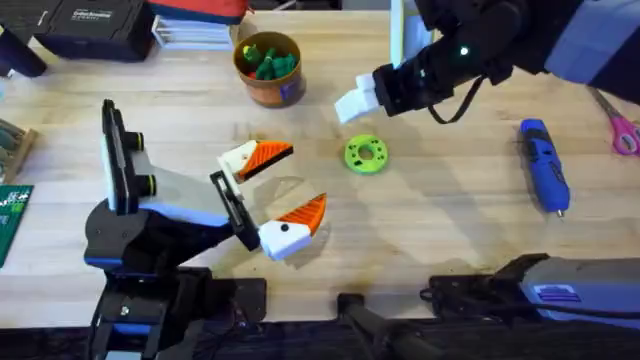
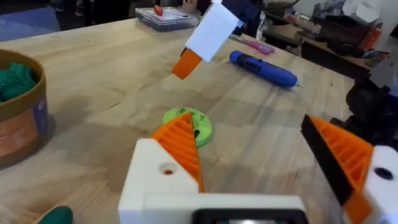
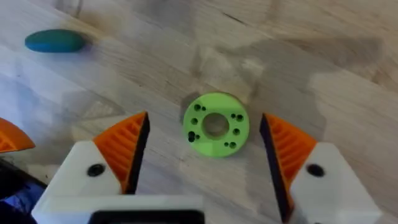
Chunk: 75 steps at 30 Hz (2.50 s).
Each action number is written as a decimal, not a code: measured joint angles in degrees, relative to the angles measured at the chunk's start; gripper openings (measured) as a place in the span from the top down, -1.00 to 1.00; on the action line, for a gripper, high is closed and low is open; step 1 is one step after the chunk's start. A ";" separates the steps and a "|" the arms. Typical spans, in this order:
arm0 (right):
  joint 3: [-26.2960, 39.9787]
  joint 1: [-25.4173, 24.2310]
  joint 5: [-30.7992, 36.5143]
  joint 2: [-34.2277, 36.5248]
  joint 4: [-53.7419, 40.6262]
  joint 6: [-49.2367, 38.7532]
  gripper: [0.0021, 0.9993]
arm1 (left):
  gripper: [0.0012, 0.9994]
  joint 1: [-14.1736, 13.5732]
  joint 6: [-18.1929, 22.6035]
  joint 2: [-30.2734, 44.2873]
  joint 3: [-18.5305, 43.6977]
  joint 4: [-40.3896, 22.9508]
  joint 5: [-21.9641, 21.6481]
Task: Pick up the gripper from the table and insert it into the empty holder that is missing its gripper. Then pick up a screw, insert it into the mounting hole, and use the screwdriver to tighten it. Finally, clean up the table by picking up the vegetable and placing it into the bucket.
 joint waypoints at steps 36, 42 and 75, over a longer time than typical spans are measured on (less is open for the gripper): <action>-5.73 9.24 0.26 9.33 0.69 -2.81 0.37 | -0.97 0.00 0.00 0.00 0.00 0.00 0.07; -5.73 9.24 0.31 10.54 0.67 -2.81 0.40 | -0.97 0.00 0.00 0.00 0.00 0.00 0.07; 4.72 7.97 2.36 10.87 -8.61 -3.41 0.99 | -0.97 0.00 0.00 0.00 0.00 0.00 0.07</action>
